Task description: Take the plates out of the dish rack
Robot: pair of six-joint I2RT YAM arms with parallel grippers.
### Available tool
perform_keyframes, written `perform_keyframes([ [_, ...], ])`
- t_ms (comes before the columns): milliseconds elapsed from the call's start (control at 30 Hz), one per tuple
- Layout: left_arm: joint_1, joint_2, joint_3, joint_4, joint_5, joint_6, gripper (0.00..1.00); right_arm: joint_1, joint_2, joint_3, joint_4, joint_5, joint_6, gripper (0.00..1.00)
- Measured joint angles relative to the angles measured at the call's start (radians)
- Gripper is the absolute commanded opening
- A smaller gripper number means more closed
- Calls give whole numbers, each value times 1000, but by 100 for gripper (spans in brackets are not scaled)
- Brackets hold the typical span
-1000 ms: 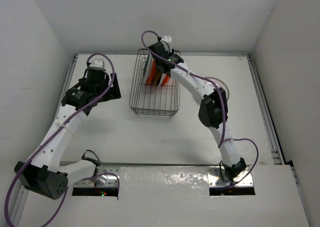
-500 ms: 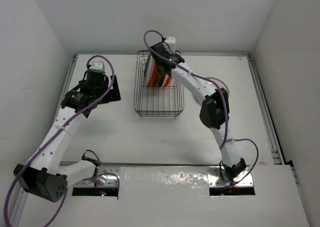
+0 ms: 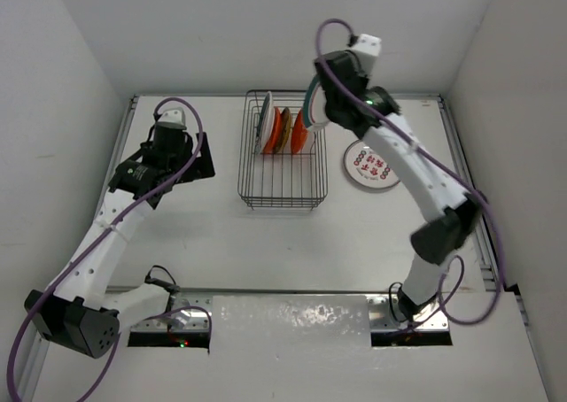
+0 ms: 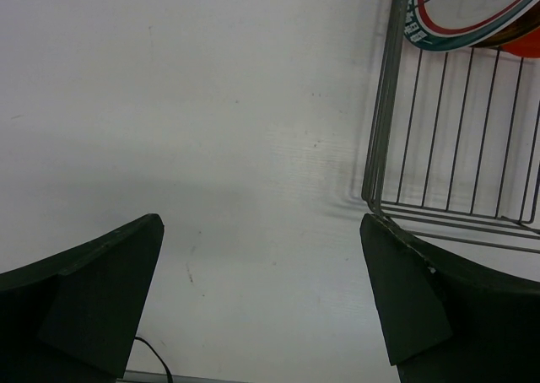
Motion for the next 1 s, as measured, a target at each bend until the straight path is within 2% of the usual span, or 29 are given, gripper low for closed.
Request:
perform_keyframes([
  [100, 0, 11, 0, 14, 5, -5, 100, -68, -231, -199, 33, -44, 24, 0],
  [267, 0, 31, 0, 60, 80, -6, 100, -404, -654, -827, 383, -301, 121, 0],
  [367, 0, 29, 0, 106, 158, -6, 100, -527, -737, -1128, 541, -405, 177, 0],
  [500, 0, 18, -10, 178, 262, -13, 100, -570, -734, -1433, 720, -543, 237, 0],
  [633, 0, -3, -34, 219, 324, -29, 100, -652, -733, -1580, 863, -642, 299, 0],
  [767, 0, -4, -39, 233, 344, -44, 100, -726, -679, -1605, 1032, -701, 340, 0],
  [867, 0, 17, -32, 237, 344, -50, 100, -753, -589, -1604, 1154, -761, 375, 16],
  [1000, 0, 156, 68, 238, 336, -48, 94, -769, -462, -1580, 1212, -835, 399, 26],
])
